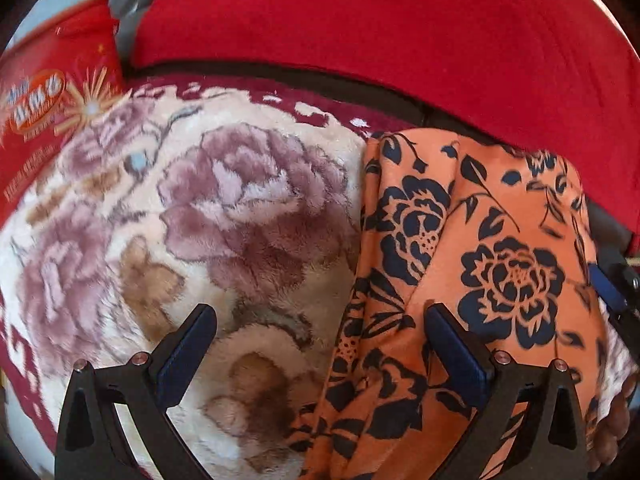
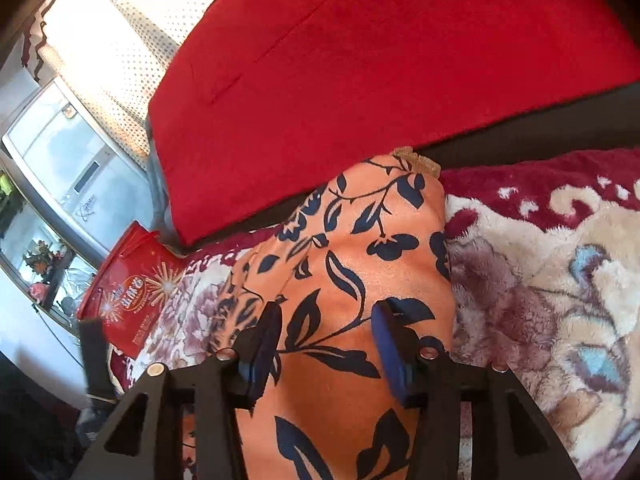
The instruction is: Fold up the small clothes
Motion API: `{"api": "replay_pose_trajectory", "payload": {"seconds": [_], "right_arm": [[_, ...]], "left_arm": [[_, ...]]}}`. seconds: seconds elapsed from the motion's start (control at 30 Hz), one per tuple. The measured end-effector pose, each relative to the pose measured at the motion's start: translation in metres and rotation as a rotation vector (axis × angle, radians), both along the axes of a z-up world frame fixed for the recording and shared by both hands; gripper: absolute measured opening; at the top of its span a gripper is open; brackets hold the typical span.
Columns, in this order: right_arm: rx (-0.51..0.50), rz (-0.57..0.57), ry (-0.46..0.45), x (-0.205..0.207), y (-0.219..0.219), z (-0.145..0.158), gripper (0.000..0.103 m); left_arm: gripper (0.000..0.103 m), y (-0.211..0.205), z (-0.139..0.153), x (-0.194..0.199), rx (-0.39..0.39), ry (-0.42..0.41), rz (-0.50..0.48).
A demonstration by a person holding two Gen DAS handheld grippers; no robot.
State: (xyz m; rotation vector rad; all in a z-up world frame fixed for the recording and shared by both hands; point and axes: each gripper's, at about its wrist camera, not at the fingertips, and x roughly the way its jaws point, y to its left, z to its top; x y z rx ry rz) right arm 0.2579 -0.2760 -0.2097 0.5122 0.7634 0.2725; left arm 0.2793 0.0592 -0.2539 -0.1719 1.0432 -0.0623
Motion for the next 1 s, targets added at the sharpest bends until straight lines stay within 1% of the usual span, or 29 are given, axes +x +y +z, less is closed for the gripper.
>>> {"api": "replay_pose_trajectory", "payload": {"seconds": [0.13,0.2,0.23,0.3,0.37,0.4,0.43,0.47,0.5,0.57,0.6,0.7,0.77,0.8,0.9,0.93,1.0], "right_arm": [[0.029,-0.008,-0.02,-0.003,-0.007,0.014,0.051],[0.035,-0.012,-0.034,0.006,-0.011,0.022,0.051],[0.011,-0.011,-0.028,0.017,-0.011,0.026,0.051],[-0.036,0.002,0.015,0.038,-0.008,0.027,0.052],[-0.069,-0.009,0.055,0.065,-0.008,0.018,0.052],[-0.089,-0.017,0.094,0.077,-0.009,0.011,0.052],[-0.123,-0.03,0.18,0.092,-0.011,-0.003,0.051],[-0.124,-0.034,0.241,0.102,-0.012,-0.014,0.051],[-0.118,-0.036,0.247,0.105,-0.013,-0.014,0.05],[-0.144,-0.046,0.222,0.101,-0.008,0.003,0.051],[-0.15,-0.047,0.201,0.098,-0.005,0.01,0.052],[-0.147,0.004,0.133,0.092,0.018,0.031,0.053],[-0.201,0.04,0.12,0.098,0.044,0.038,0.053],[-0.225,0.052,0.132,0.101,0.054,0.036,0.053],[-0.3,0.062,0.233,0.125,0.073,0.004,0.053],[-0.31,0.067,0.254,0.132,0.074,-0.007,0.052],[-0.274,0.051,0.255,0.132,0.064,-0.005,0.049]], "left_arm": [[0.103,-0.001,0.003,0.0,0.008,-0.009,0.01],[0.103,-0.001,0.006,0.0,0.025,-0.023,0.014],[0.103,0.001,0.009,0.002,0.031,-0.031,0.016],[0.103,-0.002,0.012,-0.001,0.041,-0.051,0.015],[0.103,-0.005,0.016,-0.002,0.069,-0.067,0.015],[0.103,-0.003,0.016,-0.002,0.082,-0.069,0.019],[0.103,-0.003,0.017,-0.002,0.084,-0.07,0.023],[0.103,-0.001,0.018,-0.002,0.081,-0.072,0.029],[0.103,0.001,0.019,-0.002,0.076,-0.078,0.035],[0.103,0.005,0.023,-0.005,0.08,-0.092,0.047],[0.103,0.006,0.024,-0.006,0.089,-0.095,0.051],[0.103,0.013,0.023,-0.005,0.094,-0.099,0.054],[0.103,0.015,0.021,-0.005,0.094,-0.096,0.043],[0.103,0.015,0.018,-0.003,0.094,-0.088,0.035],[0.103,0.014,0.007,0.002,0.081,-0.039,0.014],[0.103,0.015,0.004,0.004,0.078,-0.022,0.015],[0.103,0.018,0.003,0.007,0.066,-0.016,0.02]]}}
